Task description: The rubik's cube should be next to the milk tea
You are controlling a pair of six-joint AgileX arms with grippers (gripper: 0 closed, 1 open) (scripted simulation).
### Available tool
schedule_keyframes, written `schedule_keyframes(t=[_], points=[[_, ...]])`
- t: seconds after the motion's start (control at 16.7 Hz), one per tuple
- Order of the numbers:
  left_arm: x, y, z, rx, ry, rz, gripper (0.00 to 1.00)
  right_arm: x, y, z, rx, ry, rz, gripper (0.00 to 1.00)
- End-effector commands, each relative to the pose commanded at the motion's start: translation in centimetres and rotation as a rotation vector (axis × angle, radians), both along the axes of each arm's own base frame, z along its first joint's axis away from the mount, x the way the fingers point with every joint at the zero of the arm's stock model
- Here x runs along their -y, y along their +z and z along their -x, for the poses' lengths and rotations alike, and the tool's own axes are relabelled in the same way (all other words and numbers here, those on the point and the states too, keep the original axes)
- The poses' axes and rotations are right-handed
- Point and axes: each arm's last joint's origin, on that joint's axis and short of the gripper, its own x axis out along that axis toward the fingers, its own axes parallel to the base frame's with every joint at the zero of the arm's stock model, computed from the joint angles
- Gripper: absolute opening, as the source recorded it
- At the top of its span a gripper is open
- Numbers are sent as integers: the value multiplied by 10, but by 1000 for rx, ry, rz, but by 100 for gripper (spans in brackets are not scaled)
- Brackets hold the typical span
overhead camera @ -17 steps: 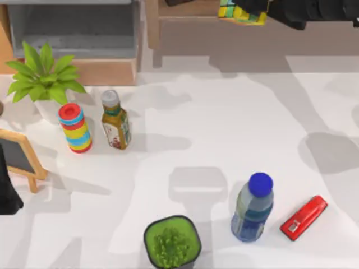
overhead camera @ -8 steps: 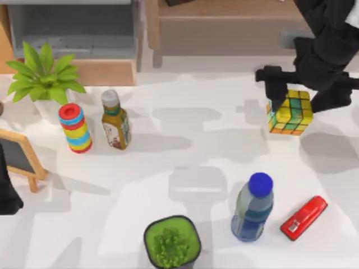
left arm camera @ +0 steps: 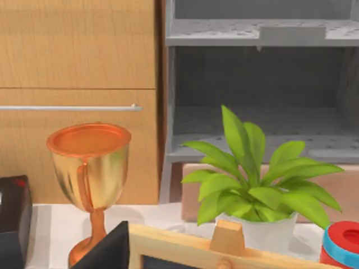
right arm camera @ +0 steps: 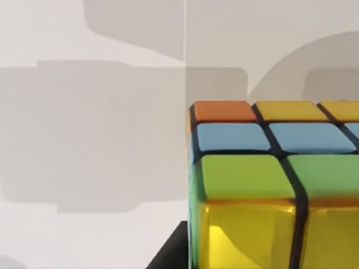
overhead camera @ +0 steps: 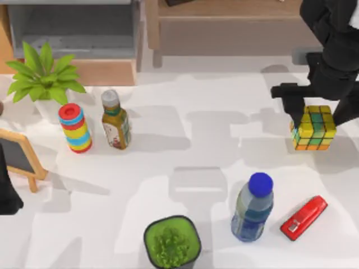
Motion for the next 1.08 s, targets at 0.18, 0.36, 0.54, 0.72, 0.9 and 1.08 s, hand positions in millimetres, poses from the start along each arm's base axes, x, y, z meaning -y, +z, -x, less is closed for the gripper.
schedule_keyframes(t=[0.18, 0.36, 0.54, 0.72, 0.9, 1.08], points=[[0, 0, 0, 0, 0, 0, 100, -2, 2, 1, 7, 1, -3, 0], [0, 0, 0, 0, 0, 0, 100, -4, 11, 3, 40, -7, -12, 0], [0, 0, 0, 0, 0, 0, 100, -7, 22, 4, 84, -18, -26, 0], [0, 0, 0, 0, 0, 0, 100, -9, 30, 7, 121, -23, -38, 0], [0, 0, 0, 0, 0, 0, 100, -11, 33, 7, 139, -19, -41, 0], [0, 0, 0, 0, 0, 0, 100, -11, 26, 5, 129, -9, -35, 0]])
